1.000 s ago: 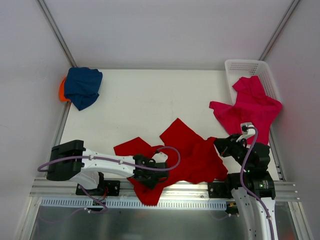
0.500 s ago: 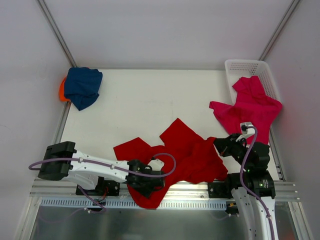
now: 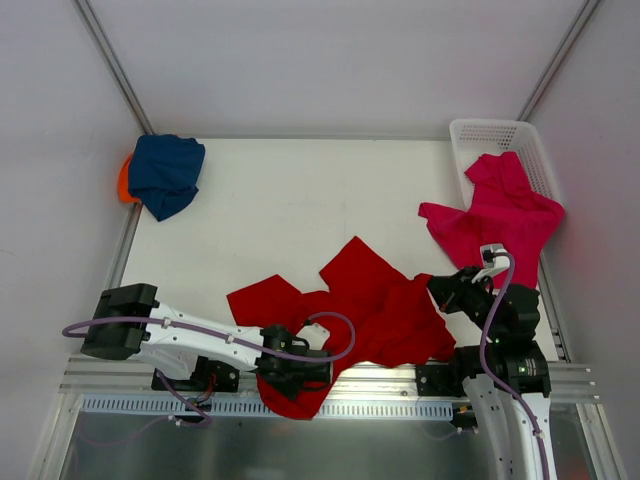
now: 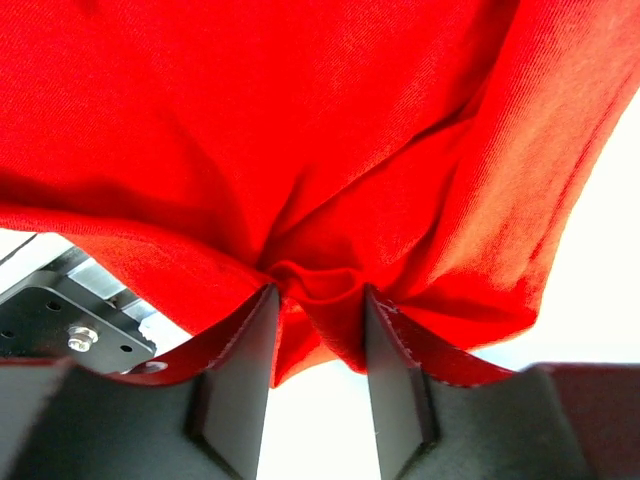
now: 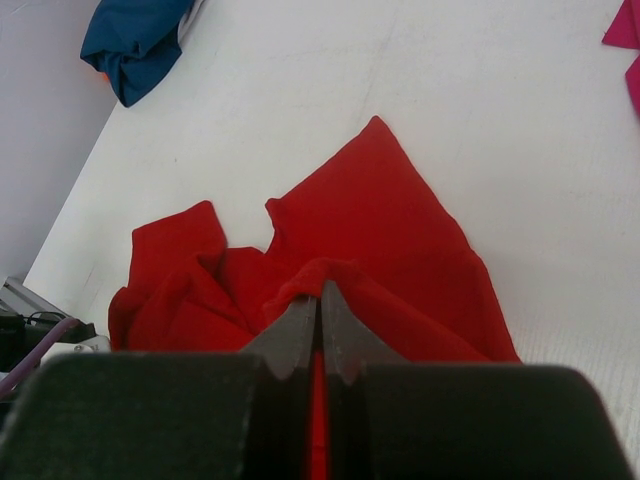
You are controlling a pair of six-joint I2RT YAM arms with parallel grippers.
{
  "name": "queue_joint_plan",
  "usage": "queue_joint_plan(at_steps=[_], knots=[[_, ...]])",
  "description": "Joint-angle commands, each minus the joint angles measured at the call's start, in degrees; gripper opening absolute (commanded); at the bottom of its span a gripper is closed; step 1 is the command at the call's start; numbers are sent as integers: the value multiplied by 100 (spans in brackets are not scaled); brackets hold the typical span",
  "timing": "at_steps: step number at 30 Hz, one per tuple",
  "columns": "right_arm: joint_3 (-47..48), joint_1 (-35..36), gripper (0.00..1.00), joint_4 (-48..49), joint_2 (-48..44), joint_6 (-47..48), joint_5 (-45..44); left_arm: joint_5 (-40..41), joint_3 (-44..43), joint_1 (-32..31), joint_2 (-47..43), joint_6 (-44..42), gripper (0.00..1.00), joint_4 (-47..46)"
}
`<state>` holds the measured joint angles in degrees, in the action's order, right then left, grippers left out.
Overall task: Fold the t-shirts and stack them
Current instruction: Flatten out the tshirt
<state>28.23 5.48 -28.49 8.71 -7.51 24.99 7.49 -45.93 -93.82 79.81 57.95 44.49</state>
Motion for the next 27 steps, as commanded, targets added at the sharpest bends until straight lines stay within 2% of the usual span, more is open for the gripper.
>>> queue_joint_plan(at_steps=[1,5,6,7,11,15,17,20,27], knots=[[-37,-29,0,309,87,-49,155,34,-179,-92,17,146,37,244],[-45,-20,0,309,61,-40,172,60,-162,-92,26,164,32,271],[-54,-20,1,318,69,-58,173,69,-162,-93,43,172,25,271],[-46,-20,1,318,69,-49,173,77,-162,-84,61,181,22,271],[-72,-20,1,344,78,-58,190,95,-162,-84,96,208,21,288],[-72,-29,0,379,96,-58,216,113,-188,-93,61,225,26,350],[-81,-20,0,397,105,-58,234,148,-249,-101,26,225,38,402],[-89,-29,0,414,105,-67,243,218,-407,-101,8,190,46,560],[-98,-29,1,450,105,-67,278,341,-838,-128,26,111,47,877]])
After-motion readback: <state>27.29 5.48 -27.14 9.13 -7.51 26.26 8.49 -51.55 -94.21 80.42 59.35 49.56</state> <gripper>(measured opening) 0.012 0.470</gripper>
